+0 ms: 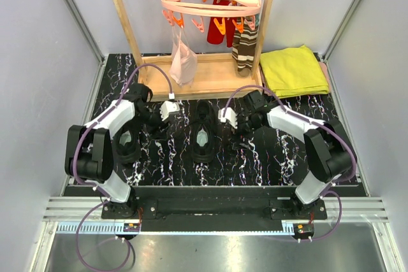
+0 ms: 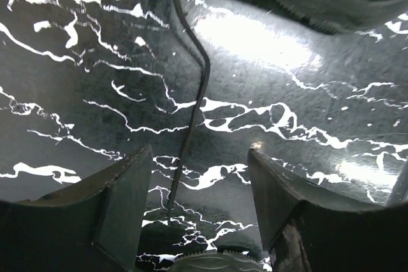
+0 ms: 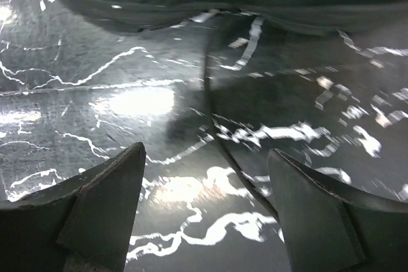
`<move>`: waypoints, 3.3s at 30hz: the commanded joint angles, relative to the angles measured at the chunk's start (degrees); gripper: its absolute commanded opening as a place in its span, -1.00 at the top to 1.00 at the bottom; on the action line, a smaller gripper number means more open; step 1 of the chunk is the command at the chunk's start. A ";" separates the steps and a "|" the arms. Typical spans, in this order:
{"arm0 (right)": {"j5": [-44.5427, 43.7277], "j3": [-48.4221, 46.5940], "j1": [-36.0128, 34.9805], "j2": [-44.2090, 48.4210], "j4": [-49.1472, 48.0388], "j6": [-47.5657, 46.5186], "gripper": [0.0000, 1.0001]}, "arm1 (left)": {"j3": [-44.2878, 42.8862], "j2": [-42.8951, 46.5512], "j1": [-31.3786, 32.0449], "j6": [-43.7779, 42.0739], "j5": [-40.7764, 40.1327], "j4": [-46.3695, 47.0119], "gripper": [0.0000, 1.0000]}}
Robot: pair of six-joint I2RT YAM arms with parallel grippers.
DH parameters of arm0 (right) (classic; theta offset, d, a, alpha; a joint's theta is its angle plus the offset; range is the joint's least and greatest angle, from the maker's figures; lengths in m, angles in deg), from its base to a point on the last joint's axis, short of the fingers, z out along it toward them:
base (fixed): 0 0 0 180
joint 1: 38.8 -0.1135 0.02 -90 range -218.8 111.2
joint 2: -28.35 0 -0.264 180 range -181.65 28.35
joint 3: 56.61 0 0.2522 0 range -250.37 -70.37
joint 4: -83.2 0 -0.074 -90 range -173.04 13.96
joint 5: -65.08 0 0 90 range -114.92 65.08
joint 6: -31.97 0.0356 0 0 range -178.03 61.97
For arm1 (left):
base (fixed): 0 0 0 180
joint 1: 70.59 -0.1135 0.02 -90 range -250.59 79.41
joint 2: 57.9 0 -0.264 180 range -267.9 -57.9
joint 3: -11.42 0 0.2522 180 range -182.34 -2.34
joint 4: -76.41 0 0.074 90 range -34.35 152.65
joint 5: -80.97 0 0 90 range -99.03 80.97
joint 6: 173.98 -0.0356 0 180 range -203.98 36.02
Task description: Tie the shoes
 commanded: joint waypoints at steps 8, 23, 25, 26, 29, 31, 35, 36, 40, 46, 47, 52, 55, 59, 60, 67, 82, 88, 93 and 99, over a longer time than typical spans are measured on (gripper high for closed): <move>-9.73 -1.55 -7.68 -6.14 -6.15 -2.22 -0.47 | 0.66 -0.63 0.05 1.99 -3.18 5.48 -0.33; -17.04 -1.99 -10.77 -7.56 -6.06 0.75 1.00 | 1.18 0.42 1.19 -2.30 -3.09 3.91 -0.31; -16.25 -3.13 -9.36 -6.23 -5.98 4.69 1.00 | 2.85 1.13 2.68 -6.35 -5.02 4.16 -0.33; -15.89 -3.66 -8.83 -5.10 -5.98 6.19 1.00 | 3.55 1.39 3.99 -6.97 -6.42 4.69 -0.37; -15.28 -5.24 -7.25 -2.90 -5.80 10.86 1.00 | 3.74 0.08 5.41 -5.32 -8.09 6.89 -0.39; -15.19 -5.16 -6.72 -1.75 -5.89 12.18 1.00 | 3.12 -0.71 6.03 -4.43 -8.71 8.11 -0.39; -15.36 -3.93 -6.54 0.36 -5.71 12.36 1.00 | 2.15 -2.99 9.09 -2.24 -10.03 10.84 -0.40; -15.80 -3.75 -6.54 0.45 -5.80 12.53 1.00 | 1.80 -3.52 9.71 -1.80 -10.21 11.19 -0.40; -16.33 -3.05 -6.54 1.07 -5.80 13.24 1.00 | -0.39 -6.60 13.49 0.40 -10.56 11.72 -0.43; -17.91 -3.57 -6.10 1.86 -6.06 14.99 1.00 | -1.71 -9.94 16.48 5.58 -14.25 15.14 -0.35; -18.09 -3.66 -5.93 2.12 -6.06 15.26 1.00 | -1.80 -10.21 16.57 6.81 -15.38 15.15 -0.19; -20.28 -3.14 -5.23 3.61 -5.98 14.91 1.00 | -0.31 -5.84 12.56 8.05 -17.16 13.31 0.94; -21.51 -2.79 -4.00 4.40 -5.71 14.56 1.00 | -1.01 -1.27 6.32 9.28 -14.53 9.90 1.00; -21.95 -2.08 -2.77 5.37 -5.19 13.51 1.00 | -2.94 2.79 0.06 9.90 -13.99 6.37 1.00; -22.13 -2.00 -2.59 5.55 -5.10 13.07 1.00 | -3.21 3.50 -0.90 9.72 -13.90 5.58 1.00; -23.62 -1.64 -0.39 4.58 -4.57 11.83 1.00 | -3.21 4.56 -3.90 8.67 -13.11 4.34 1.00; -15.37 -9.19 -0.57 -5.70 -2.90 15.43 1.00 | -1.02 -6.69 6.29 15.43 -15.31 12.60 0.79; -13.52 -10.34 -0.57 -5.61 -1.23 16.05 1.00 | 0.74 -2.66 6.38 12.02 -7.15 12.78 0.01; -13.34 -10.26 -0.57 -4.73 -1.14 16.23 1.00 | 1.98 0.87 7.26 9.29 -1.25 15.06 -0.21; -13.52 -10.17 -0.57 -4.38 -0.88 16.40 1.00 | 0.75 -1.15 9.98 6.82 0.07 15.24 -0.19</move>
